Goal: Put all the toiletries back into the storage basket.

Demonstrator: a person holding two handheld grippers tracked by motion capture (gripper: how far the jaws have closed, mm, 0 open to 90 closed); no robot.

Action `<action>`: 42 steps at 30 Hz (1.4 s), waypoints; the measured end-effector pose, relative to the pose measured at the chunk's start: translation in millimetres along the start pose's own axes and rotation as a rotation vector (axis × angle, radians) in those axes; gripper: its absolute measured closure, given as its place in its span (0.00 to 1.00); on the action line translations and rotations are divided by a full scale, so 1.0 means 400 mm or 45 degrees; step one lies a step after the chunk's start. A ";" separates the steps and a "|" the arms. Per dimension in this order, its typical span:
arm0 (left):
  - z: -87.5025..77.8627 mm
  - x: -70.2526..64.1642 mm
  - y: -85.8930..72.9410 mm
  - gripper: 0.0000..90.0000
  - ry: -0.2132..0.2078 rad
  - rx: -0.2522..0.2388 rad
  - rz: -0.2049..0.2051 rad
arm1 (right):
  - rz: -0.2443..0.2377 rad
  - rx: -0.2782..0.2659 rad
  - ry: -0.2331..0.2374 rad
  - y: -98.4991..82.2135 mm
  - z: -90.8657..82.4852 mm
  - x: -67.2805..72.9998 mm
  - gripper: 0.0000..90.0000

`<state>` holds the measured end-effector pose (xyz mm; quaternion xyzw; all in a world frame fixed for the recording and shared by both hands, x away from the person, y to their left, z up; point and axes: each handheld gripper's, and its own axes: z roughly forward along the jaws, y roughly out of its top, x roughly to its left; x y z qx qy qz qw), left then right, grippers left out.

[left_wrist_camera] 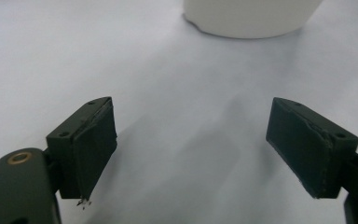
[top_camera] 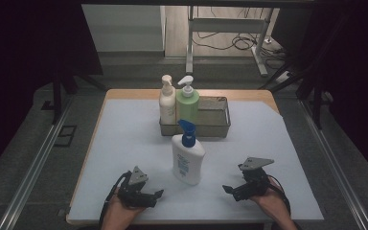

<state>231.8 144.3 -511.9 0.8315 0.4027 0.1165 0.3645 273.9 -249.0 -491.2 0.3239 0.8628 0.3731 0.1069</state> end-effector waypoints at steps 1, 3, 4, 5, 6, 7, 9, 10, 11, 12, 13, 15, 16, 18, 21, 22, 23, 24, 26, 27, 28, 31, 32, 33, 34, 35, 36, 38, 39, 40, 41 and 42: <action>0.000 0.002 -0.003 0.17 0.007 -0.001 -0.002 | 0.005 -0.003 0.010 0.003 -0.001 0.002 0.00; 0.001 0.005 -0.008 0.16 0.024 0.008 0.002 | 0.001 -0.004 0.025 0.009 -0.001 0.006 0.00; 0.002 0.006 -0.010 0.15 0.030 0.015 0.009 | -0.008 -0.004 0.030 0.012 -0.001 0.009 0.00; 0.004 0.007 -0.012 0.15 0.037 0.021 0.017 | -0.021 -0.005 0.034 0.014 -0.001 0.012 0.00; 0.006 0.007 -0.014 0.15 0.048 0.021 0.023 | -0.031 -0.003 0.033 0.017 -0.001 0.015 0.00; 0.008 0.006 -0.016 0.14 0.056 0.023 0.024 | -0.034 -0.004 0.031 0.021 -0.001 0.018 0.00; 0.012 0.007 -0.018 0.14 0.070 0.025 0.028 | -0.036 -0.007 0.042 0.029 -0.003 0.022 0.00; 0.012 0.008 -0.019 0.14 0.077 0.028 0.031 | -0.041 -0.011 0.044 0.033 -0.004 0.023 0.00; 0.014 0.008 -0.020 0.14 0.081 0.027 0.025 | -0.042 -0.016 0.047 0.038 -0.005 0.024 0.00; 0.014 0.008 -0.021 0.14 0.083 0.026 0.024 | -0.038 -0.022 0.048 0.043 -0.007 0.026 0.00; 0.014 0.008 -0.020 0.14 0.087 0.024 0.024 | -0.040 -0.031 0.049 0.048 -0.009 0.027 0.00; 0.014 0.008 -0.021 0.14 0.095 0.022 0.018 | -0.034 -0.047 0.061 0.058 -0.013 0.028 0.00; 0.015 0.008 -0.021 0.14 0.097 0.026 0.018 | -0.028 -0.061 0.065 0.064 -0.014 0.029 0.00; 0.015 0.008 -0.021 0.14 0.098 0.026 0.020 | -0.022 -0.074 0.068 0.069 -0.016 0.031 0.00; 0.016 0.008 -0.022 0.14 0.101 0.028 0.025 | -0.017 -0.088 0.086 0.092 -0.020 0.037 0.00; 0.016 0.008 -0.023 0.14 0.102 0.028 0.024 | -0.011 -0.094 0.090 0.098 -0.020 0.038 0.00; 0.017 0.006 -0.023 0.14 0.101 0.019 0.017 | -0.008 -0.098 0.096 0.104 -0.020 0.039 0.00; 0.017 0.006 -0.023 0.14 0.102 0.019 0.018 | -0.011 -0.099 0.096 0.111 -0.020 0.041 0.00; 0.017 0.007 -0.024 0.14 0.102 0.022 0.022 | -0.019 -0.107 0.085 0.125 -0.019 0.048 0.00; 0.017 0.006 -0.024 0.14 0.102 0.020 0.021 | -0.022 -0.108 0.086 0.132 -0.018 0.051 0.00; 0.017 0.006 -0.024 0.14 0.102 0.017 0.018 | -0.028 -0.110 0.084 0.140 -0.017 0.055 0.00; 0.017 0.006 -0.025 0.14 0.104 0.015 0.016 | -0.040 -0.107 0.095 0.162 -0.013 0.068 0.00; 0.017 0.006 -0.025 0.14 0.104 0.014 0.017 | -0.048 -0.112 0.093 0.169 -0.012 0.072 0.00; 0.017 0.006 -0.025 0.14 0.104 0.014 0.017 | -0.055 -0.112 0.101 0.176 -0.010 0.076 0.00; 0.017 0.006 -0.025 0.14 0.103 0.016 0.019 | -0.061 -0.111 0.106 0.183 -0.009 0.081 0.00; 0.017 0.006 -0.025 0.14 0.103 0.016 0.020 | -0.066 -0.114 0.108 0.190 -0.007 0.086 0.00; 0.017 0.006 -0.025 0.14 0.103 0.016 0.020 | -0.074 -0.114 0.112 0.197 -0.006 0.090 0.00; 0.017 0.006 -0.025 0.14 0.102 0.015 0.018 | -0.085 -0.117 0.110 0.210 -0.002 0.098 0.01; 0.017 0.006 -0.025 0.14 0.102 0.013 0.017 | -0.089 -0.119 0.109 0.216 0.000 0.101 0.02; 0.017 0.006 -0.025 0.14 0.102 0.014 0.018 | -0.089 -0.120 0.113 0.222 0.002 0.103 0.03; 0.017 0.006 -0.025 0.14 0.102 0.016 0.020 | -0.087 -0.121 0.120 0.228 0.005 0.106 0.03; 0.017 0.006 -0.025 0.14 0.102 0.016 0.020 | -0.089 -0.120 0.120 0.234 0.007 0.108 0.03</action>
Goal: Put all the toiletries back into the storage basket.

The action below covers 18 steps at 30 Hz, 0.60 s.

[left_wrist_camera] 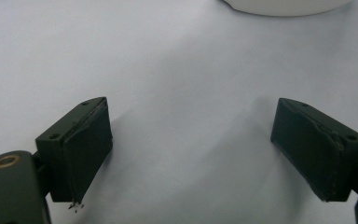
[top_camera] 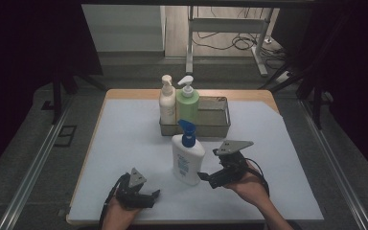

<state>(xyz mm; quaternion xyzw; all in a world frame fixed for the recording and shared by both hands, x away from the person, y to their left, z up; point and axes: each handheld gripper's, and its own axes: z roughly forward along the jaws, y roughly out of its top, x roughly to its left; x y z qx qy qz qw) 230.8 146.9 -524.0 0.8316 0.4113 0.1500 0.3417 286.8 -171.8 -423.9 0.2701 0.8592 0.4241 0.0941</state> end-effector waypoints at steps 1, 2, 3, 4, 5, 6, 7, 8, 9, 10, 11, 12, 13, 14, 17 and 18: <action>0.000 0.000 0.000 0.14 0.000 -0.001 -0.001 | -0.005 -0.002 -0.001 0.006 0.003 0.003 0.04; 0.000 0.000 0.000 0.14 0.000 -0.002 -0.002 | -0.008 -0.009 0.000 0.011 0.006 0.006 0.04; 0.000 0.000 0.000 0.14 0.000 -0.002 -0.001 | -0.010 -0.009 0.000 0.017 0.008 0.008 0.05; 0.000 0.000 0.000 0.14 0.000 -0.002 -0.002 | -0.011 -0.009 0.000 0.022 0.011 0.010 0.05; 0.000 0.000 0.000 0.14 0.000 -0.002 -0.002 | -0.009 -0.013 0.003 0.028 0.015 0.013 0.05; 0.000 0.000 0.000 0.14 0.001 -0.002 -0.002 | -0.010 -0.014 0.004 0.033 0.017 0.015 0.06; 0.000 0.000 0.000 0.14 0.001 -0.002 -0.001 | -0.014 -0.013 0.001 0.038 0.020 0.018 0.07; 0.000 0.000 0.000 0.14 0.001 -0.002 -0.001 | -0.019 -0.014 -0.001 0.044 0.023 0.020 0.07; 0.000 0.000 0.000 0.14 0.001 -0.003 -0.002 | -0.020 -0.021 -0.002 0.049 0.025 0.022 0.09; 0.000 0.000 0.000 0.14 0.002 -0.003 -0.001 | -0.020 -0.026 -0.003 0.054 0.027 0.024 0.10; 0.000 0.000 0.000 0.14 0.001 -0.002 -0.002 | -0.019 -0.031 -0.003 0.059 0.030 0.025 0.10; 0.000 0.000 0.000 0.14 0.001 -0.003 -0.002 | -0.021 -0.032 -0.004 0.064 0.032 0.027 0.11; 0.000 0.000 0.000 0.14 0.001 -0.003 -0.002 | -0.028 -0.031 -0.011 0.069 0.036 0.028 0.12; 0.000 0.000 0.000 0.14 0.001 -0.003 -0.002 | -0.034 -0.030 -0.017 0.073 0.038 0.031 0.13; 0.000 0.000 0.000 0.14 0.001 -0.002 -0.002 | -0.043 -0.034 -0.026 0.083 0.047 0.036 0.15; 0.000 0.000 0.000 0.14 0.001 -0.002 -0.002 | -0.046 -0.033 -0.034 0.086 0.051 0.038 0.15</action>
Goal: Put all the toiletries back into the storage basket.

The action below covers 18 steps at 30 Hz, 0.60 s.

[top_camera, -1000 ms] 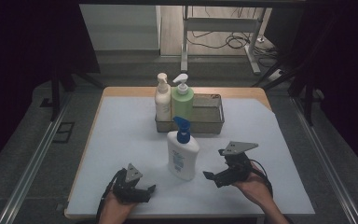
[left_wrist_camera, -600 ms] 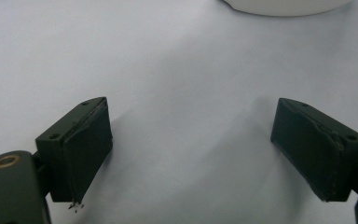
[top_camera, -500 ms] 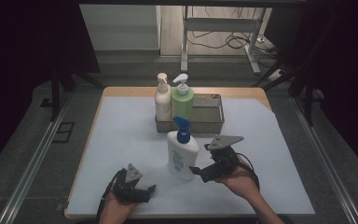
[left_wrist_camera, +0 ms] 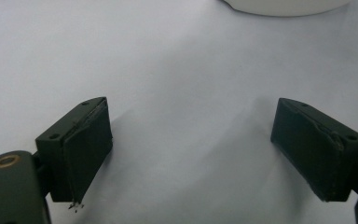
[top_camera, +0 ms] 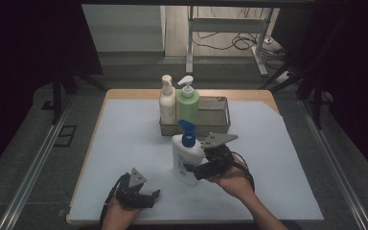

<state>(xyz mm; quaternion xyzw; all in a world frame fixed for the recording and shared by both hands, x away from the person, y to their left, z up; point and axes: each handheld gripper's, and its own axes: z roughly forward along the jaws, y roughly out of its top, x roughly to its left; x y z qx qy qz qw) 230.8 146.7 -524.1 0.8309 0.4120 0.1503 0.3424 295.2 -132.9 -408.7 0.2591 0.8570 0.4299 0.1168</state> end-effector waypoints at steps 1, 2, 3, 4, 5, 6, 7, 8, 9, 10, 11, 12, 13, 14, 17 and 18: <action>0.000 0.000 0.000 0.14 0.000 0.000 0.000 | -0.003 -0.001 -0.005 0.002 0.003 0.001 0.16; 0.000 0.000 0.000 0.14 0.000 0.000 0.000 | -0.002 -0.002 -0.008 0.004 0.006 0.001 0.17; 0.000 0.000 0.000 0.14 0.000 0.000 0.000 | 0.000 -0.002 -0.010 0.007 0.009 0.001 0.18; 0.000 0.000 0.000 0.14 0.000 0.000 0.000 | 0.000 -0.006 -0.013 0.008 0.011 0.001 0.20; 0.000 0.000 0.000 0.14 0.000 0.000 0.000 | -0.001 -0.011 -0.015 0.010 0.014 0.001 0.21; 0.000 0.000 0.000 0.14 0.000 0.000 0.000 | -0.001 -0.011 -0.010 0.012 0.017 0.002 0.23; 0.000 0.000 0.000 0.14 0.000 0.000 0.000 | 0.002 -0.009 -0.005 0.014 0.020 0.003 0.24; 0.000 0.000 0.000 0.14 0.000 0.000 0.000 | 0.002 -0.014 -0.004 0.015 0.022 0.004 0.26; 0.000 0.000 0.000 0.14 0.000 0.000 0.001 | -0.001 -0.015 -0.004 0.017 0.025 0.005 0.27; 0.000 0.000 0.000 0.14 0.000 0.000 0.001 | -0.001 -0.015 -0.004 0.017 0.025 0.005 0.27; 0.000 0.000 0.000 0.14 0.000 0.000 0.000 | -0.004 -0.013 -0.005 0.018 0.028 0.007 0.29; 0.000 0.000 0.000 0.14 0.000 0.000 0.000 | -0.010 -0.011 -0.003 0.020 0.032 0.008 0.30; 0.000 0.000 0.000 0.14 0.000 0.000 0.000 | -0.015 -0.009 0.001 0.022 0.040 0.011 0.34; 0.000 0.000 0.000 0.14 0.000 0.000 0.000 | -0.021 -0.008 0.000 0.023 0.042 0.012 0.36; 0.000 0.000 0.000 0.14 0.000 0.000 0.001 | -0.034 -0.011 -0.004 0.024 0.046 0.015 0.42; 0.000 0.000 0.000 0.14 0.000 -0.001 0.000 | -0.031 -0.010 -0.004 0.024 0.046 0.014 0.42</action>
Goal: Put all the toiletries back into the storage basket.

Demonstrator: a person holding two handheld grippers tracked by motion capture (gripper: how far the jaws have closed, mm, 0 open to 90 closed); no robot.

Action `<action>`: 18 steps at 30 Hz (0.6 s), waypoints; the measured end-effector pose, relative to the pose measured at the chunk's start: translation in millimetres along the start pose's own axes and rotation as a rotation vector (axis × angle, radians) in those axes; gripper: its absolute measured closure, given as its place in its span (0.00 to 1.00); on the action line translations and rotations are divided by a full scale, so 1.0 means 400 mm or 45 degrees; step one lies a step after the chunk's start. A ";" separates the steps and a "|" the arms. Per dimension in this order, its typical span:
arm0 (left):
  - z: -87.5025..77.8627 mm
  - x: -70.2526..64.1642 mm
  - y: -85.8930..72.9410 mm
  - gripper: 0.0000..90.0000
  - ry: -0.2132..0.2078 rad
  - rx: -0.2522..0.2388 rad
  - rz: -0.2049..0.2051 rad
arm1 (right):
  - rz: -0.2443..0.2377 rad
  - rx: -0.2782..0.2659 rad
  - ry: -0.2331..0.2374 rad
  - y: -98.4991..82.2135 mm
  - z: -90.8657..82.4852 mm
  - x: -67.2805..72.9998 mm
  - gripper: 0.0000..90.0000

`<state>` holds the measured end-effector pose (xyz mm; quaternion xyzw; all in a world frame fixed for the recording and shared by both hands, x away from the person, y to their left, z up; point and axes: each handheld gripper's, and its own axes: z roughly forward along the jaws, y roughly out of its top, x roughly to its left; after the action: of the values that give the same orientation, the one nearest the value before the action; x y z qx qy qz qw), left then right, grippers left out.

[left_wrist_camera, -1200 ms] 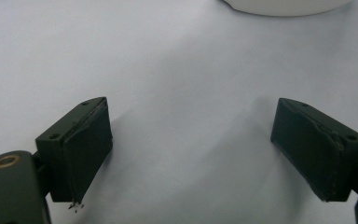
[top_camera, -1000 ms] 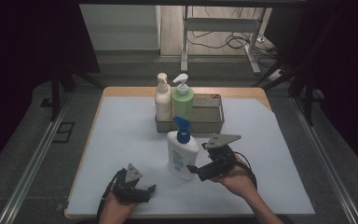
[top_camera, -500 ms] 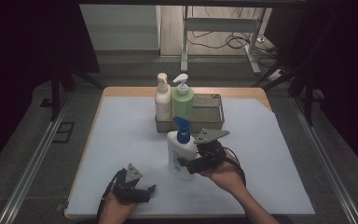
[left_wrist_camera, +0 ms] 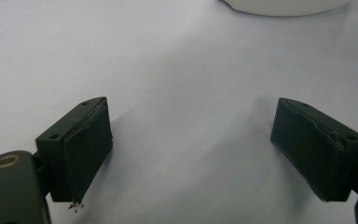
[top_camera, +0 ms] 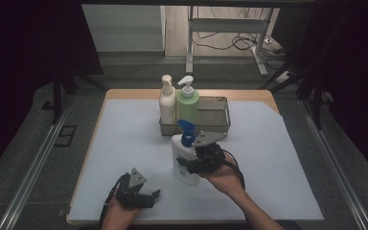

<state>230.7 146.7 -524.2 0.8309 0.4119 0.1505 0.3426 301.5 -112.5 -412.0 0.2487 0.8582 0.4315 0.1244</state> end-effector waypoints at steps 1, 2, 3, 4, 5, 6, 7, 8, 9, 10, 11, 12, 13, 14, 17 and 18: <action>0.000 0.000 0.000 0.14 0.000 0.000 0.000 | -0.003 0.003 0.001 0.000 -0.001 0.000 0.42; 0.000 0.000 0.000 0.14 0.000 0.000 0.000 | -0.007 0.007 0.003 0.000 -0.002 -0.001 0.42; 0.000 0.000 0.000 0.14 0.000 0.000 0.000 | -0.009 0.008 0.004 0.000 -0.003 -0.001 0.43; 0.000 0.000 0.000 0.14 0.000 0.000 0.000 | -0.009 0.008 0.004 0.000 -0.003 -0.001 0.43; 0.000 0.000 0.000 0.14 0.000 0.000 0.000 | -0.007 0.010 0.004 0.000 -0.004 -0.001 0.43; 0.000 0.000 0.000 0.14 0.000 0.000 0.000 | -0.007 0.011 0.004 0.000 -0.005 -0.001 0.43; 0.000 0.000 0.000 0.14 0.000 0.000 0.000 | -0.005 0.012 0.005 0.001 -0.005 -0.001 0.43; 0.000 0.000 0.000 0.14 0.000 0.000 0.000 | -0.003 0.014 0.007 0.001 -0.006 -0.001 0.43; 0.000 0.000 0.000 0.14 0.000 -0.001 0.000 | -0.001 0.018 0.010 0.002 -0.007 -0.002 0.43; 0.000 0.000 0.000 0.14 0.000 -0.001 0.000 | 0.002 0.022 0.013 0.003 -0.008 -0.003 0.43; 0.000 0.000 0.000 0.14 0.000 0.000 0.000 | 0.005 0.028 0.018 0.004 -0.009 -0.004 0.43; 0.000 0.000 0.000 0.14 0.000 0.000 0.000 | 0.008 0.035 0.023 0.005 -0.012 -0.006 0.43; 0.000 0.000 0.000 0.14 0.000 -0.001 0.000 | 0.009 0.040 0.026 0.006 -0.014 -0.008 0.44; 0.000 0.000 0.000 0.14 0.000 -0.001 0.000 | 0.012 0.045 0.031 0.006 -0.016 -0.010 0.44; 0.000 0.000 0.000 0.14 0.001 -0.001 0.000 | 0.032 0.050 0.047 0.006 -0.025 -0.017 0.44; 0.000 0.000 0.000 0.14 0.001 -0.001 0.000 | 0.039 0.051 0.051 0.007 -0.028 -0.020 0.44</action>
<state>230.7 146.7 -524.2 0.8307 0.4119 0.1508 0.3428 304.4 -123.1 -403.1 0.2556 0.8650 0.4210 0.0957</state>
